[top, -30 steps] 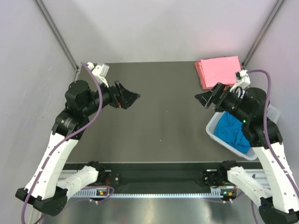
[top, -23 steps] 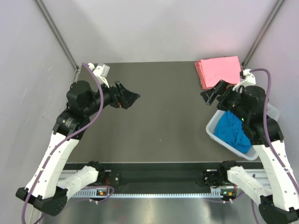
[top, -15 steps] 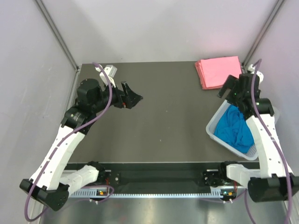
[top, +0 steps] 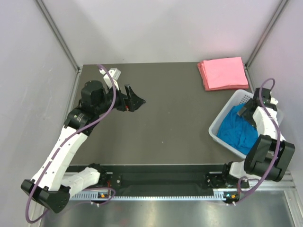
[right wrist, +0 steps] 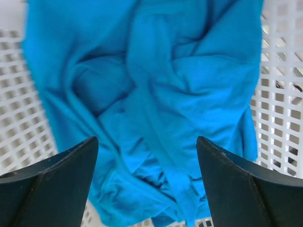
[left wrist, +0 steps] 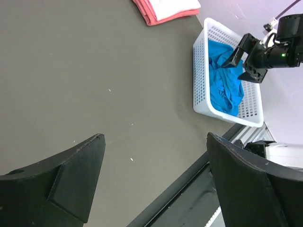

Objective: Fold and stack the t-shirts
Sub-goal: Grab the tshirt from the pile

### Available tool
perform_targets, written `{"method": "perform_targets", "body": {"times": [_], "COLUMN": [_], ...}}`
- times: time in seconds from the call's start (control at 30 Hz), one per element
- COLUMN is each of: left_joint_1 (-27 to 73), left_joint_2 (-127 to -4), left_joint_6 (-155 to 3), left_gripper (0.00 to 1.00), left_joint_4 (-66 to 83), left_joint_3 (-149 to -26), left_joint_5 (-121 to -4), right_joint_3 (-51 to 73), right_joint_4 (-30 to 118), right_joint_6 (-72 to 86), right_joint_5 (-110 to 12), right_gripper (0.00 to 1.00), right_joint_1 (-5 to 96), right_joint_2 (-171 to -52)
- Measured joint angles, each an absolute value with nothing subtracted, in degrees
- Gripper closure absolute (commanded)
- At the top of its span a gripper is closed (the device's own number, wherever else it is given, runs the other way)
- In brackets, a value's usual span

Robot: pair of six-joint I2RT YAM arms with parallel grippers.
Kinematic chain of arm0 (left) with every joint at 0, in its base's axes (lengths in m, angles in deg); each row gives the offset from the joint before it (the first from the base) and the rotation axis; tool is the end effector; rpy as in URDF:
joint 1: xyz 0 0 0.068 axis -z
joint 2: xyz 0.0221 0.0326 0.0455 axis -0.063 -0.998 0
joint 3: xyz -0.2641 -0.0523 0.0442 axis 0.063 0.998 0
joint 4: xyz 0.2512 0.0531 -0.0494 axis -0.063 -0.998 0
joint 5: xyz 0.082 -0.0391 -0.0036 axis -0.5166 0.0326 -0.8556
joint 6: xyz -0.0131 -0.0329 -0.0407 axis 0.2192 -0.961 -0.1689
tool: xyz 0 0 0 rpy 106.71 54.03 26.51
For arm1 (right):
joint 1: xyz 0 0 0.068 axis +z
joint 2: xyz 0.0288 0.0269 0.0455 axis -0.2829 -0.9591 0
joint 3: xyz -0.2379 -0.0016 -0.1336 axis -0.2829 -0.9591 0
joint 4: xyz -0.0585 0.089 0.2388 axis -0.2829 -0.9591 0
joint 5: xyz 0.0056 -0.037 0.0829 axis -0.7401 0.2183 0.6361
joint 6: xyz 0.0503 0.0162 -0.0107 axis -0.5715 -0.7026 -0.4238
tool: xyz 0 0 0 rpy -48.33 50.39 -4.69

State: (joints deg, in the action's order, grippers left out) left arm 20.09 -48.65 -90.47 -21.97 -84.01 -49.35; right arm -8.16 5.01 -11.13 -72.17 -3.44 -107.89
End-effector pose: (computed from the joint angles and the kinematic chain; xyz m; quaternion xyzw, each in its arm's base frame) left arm 0.1903 -0.0978 0.4083 0.0951 0.7956 -0.3802 0.4620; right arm 0.2473 -0.0994 0.2451 0.3959 0.8734 -0.1194 0.2573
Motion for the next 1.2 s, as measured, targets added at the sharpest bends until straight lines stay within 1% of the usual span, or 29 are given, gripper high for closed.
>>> {"method": "perform_targets", "body": {"times": [0.1, 0.27, 0.37, 0.4, 0.43, 0.47, 0.53, 0.57, 0.7, 0.87, 0.97, 1.03, 1.13, 1.2], "left_joint_1": [20.1, 20.1, 20.1, 20.1, 20.1, 20.1, 20.1, 20.1, 20.1, 20.1, 19.9, 19.6, 18.0, 15.5], "left_joint_2": [-49.5, -52.5, -53.4, -53.6, -53.7, -53.7, -53.7, -53.7, -53.6, -53.3, -53.2, -53.2, -53.4, -53.5], "left_joint_6": [-90.3, -90.1, -90.2, -90.2, -90.3, -90.4, -90.4, -90.4, -90.4, -92.3, -94.4, -95.8, -97.7, -99.1], "left_gripper": [0.08, 0.08, 0.09, 0.09, 0.09, 0.10, 0.10, 0.10, 0.10, 0.13, 0.14, 0.14, 0.15, 0.15], "left_joint_4": [-22.0, -22.0, -21.9, -21.9, -21.7, -21.7, -21.6, -21.5, -21.2, -19.9, -18.4, -17.7, -17.7, -17.6], "left_joint_3": [-84.2, -84.9, -84.9, -84.9, -84.9, -84.9, -84.9, -84.9, -84.9, -84.0, -81.9, -80.5, -79.2, -78.8], "left_joint_5": [-49.3, -49.3, -49.3, -49.3, -49.3, -49.3, -49.3, -49.2, -49.4, -49.6, -49.9, -50.4, -50.9, -50.4], "right_joint_3": [-9.2, -9.2, -10.3, -10.7, -10.8, -10.8, -10.6, -10.3, -4.0, 12.2, 24.2, 30.8, 35.3, 37.2], "right_joint_4": [6.3, 10.6, 12.9, 13.2, 13.2, 13.3, 13.2, 12.9, 6.7, 0.6, -1.1, 0.3, 8.4, 16.7], "right_joint_6": [-11.7, -12.1, -12.0, -11.9, -12.0, -11.6, -11.3, -11.1, -10.4, -9.7, -9.3, -10.7, -16.3, -22.3], "right_joint_5": [-72.8, -72.3, -71.6, -71.3, -71.0, -70.7, -70.6, -70.6, -71.5, -70.1, -63.2, -56.2, -46.0, -38.9], "right_gripper": [0.15, 0.18, 0.27, 0.43, 0.55, 0.77, 0.95, 1.00, 1.00, 1.00, 1.00, 1.00, 1.00, 1.00], "right_joint_1": [-5.3, -7.5, -7.8, -7.8, -7.9, -8.1, -8.4, -8.5, -8.6, -8.6, -8.7, -8.7, -8.8, -8.8], "right_joint_2": [-109.2, -112.9, -115.3, -115.9, -116.4, -116.6, -116.3, -116.2, -114.0, -106.8, -101.4, -96.9, -90.2, -87.3]}}
